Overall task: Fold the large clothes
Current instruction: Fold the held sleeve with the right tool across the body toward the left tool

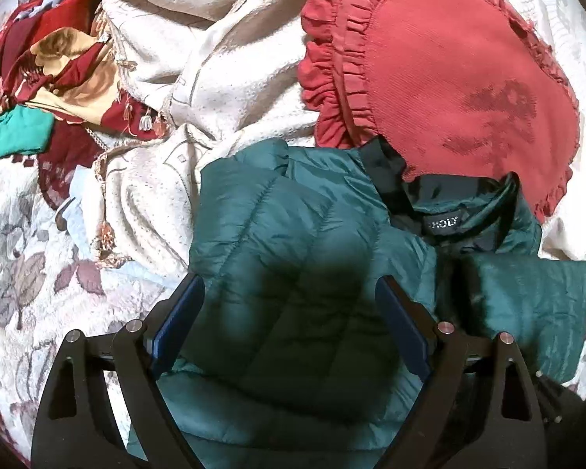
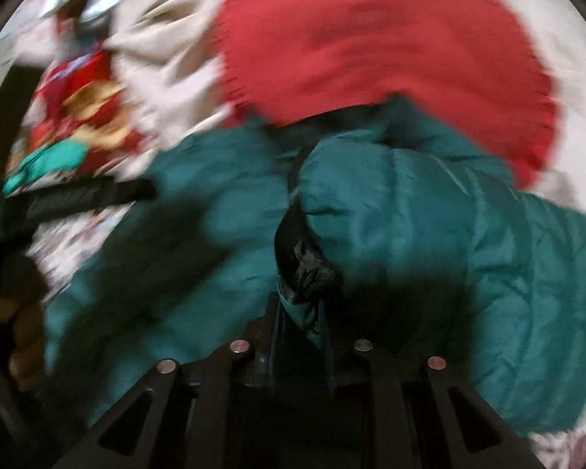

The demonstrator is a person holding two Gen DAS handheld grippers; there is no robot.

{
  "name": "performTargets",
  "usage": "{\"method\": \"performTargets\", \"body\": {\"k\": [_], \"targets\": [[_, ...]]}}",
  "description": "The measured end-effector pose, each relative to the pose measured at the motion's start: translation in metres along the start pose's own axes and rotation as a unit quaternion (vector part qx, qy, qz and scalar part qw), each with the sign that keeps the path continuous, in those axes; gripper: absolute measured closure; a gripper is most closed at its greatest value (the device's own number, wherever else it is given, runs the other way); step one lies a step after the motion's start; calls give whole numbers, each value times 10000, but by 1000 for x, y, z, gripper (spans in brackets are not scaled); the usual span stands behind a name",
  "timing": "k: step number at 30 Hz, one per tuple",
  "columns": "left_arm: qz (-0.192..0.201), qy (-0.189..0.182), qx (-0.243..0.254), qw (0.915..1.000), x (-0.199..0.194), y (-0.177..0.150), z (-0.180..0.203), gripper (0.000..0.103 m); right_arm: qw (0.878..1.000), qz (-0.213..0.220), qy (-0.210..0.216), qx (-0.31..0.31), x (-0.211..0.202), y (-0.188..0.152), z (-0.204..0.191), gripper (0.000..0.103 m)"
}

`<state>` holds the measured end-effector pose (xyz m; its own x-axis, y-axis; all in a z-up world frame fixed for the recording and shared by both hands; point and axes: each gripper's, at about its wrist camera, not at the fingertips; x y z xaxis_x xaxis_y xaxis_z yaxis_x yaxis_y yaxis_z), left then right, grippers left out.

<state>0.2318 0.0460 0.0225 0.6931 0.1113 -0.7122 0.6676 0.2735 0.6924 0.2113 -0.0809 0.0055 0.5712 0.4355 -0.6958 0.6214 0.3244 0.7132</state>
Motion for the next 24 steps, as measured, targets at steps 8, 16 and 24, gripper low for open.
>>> {"method": "performTargets", "body": {"k": [8,16,24], "targets": [[-128,-286,92,9995,5,-3,11,14,9996,-88,127,-224,-10,-5,2,38],[-138,-1965,801,9771,-7,-24,72,14,9974,-464,-547,47,-65,-47,35,24],[-547,-2944,949,9494,18,-37,121,14,9949,-669,-745,126,-57,-93,53,16]]}}
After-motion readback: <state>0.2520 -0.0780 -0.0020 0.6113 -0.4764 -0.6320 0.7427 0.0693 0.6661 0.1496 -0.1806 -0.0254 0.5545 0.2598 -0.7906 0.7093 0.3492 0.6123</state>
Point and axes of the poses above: each gripper's, at about its wrist camera, not at the fingertips, and x roughly the way its jaws point, z to its right, y to its top, and after that the axes turned 4 degrees about y, right-handed
